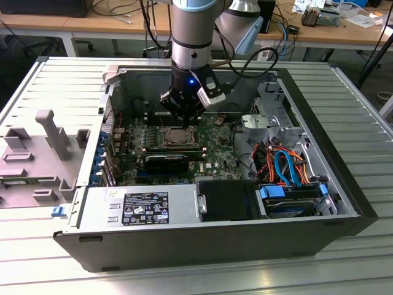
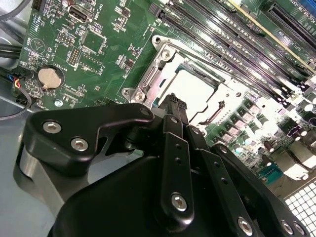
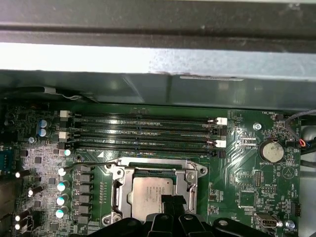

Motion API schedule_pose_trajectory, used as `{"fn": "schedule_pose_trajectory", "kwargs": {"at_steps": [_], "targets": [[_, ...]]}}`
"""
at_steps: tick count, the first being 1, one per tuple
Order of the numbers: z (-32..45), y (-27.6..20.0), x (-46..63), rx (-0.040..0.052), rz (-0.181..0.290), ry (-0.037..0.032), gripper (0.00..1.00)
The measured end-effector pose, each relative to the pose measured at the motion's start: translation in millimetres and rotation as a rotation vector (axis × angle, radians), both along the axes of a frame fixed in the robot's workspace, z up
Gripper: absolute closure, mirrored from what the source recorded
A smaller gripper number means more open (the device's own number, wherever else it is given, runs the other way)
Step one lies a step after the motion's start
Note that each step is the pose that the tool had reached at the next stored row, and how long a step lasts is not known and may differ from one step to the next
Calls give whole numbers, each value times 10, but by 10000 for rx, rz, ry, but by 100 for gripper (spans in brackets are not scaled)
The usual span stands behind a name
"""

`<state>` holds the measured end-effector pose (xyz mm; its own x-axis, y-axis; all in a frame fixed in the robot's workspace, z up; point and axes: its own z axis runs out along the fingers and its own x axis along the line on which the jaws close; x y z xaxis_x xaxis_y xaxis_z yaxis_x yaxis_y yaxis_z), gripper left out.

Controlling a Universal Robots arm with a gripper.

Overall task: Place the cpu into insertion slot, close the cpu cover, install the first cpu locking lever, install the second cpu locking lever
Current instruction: 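Install the first cpu locking lever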

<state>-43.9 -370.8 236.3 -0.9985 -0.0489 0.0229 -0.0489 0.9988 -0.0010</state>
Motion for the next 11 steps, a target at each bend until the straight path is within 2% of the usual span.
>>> {"fn": "schedule_pose_trajectory", "kwargs": {"at_steps": [6,11], "targets": [[66,0,-13,0,-2,-5,89],[77,0,-97,0,-1,-47,89]]}}
